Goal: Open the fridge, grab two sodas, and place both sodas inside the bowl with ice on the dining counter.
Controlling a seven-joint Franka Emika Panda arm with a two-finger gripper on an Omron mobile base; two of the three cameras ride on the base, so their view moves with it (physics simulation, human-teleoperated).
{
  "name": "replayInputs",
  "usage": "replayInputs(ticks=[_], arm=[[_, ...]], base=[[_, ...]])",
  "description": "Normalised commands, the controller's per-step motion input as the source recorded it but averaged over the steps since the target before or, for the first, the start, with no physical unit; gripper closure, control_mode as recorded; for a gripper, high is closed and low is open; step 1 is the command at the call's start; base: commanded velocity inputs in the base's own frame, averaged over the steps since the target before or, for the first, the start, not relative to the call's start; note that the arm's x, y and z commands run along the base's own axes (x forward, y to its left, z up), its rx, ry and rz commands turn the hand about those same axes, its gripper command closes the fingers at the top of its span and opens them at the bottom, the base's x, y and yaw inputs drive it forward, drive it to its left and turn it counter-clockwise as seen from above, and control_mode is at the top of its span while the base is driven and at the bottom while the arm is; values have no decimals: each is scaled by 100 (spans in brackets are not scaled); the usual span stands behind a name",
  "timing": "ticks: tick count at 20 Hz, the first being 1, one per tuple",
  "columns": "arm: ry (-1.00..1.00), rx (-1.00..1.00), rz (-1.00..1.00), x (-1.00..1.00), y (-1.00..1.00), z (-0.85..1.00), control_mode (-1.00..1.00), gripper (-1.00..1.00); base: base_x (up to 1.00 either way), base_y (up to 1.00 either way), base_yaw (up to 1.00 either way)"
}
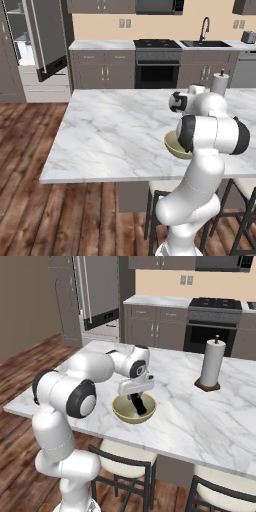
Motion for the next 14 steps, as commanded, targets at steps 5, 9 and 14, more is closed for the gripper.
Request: replayInputs(ticks=[5,9,14], arm=[[0,0,2,11,0,-25,-100,100],[0,0,3,9,0,-21,-100,100],[1,0,3,11,0,-21,-100,100]], base=[[0,0,0],[0,0,0],[0,0,0]])
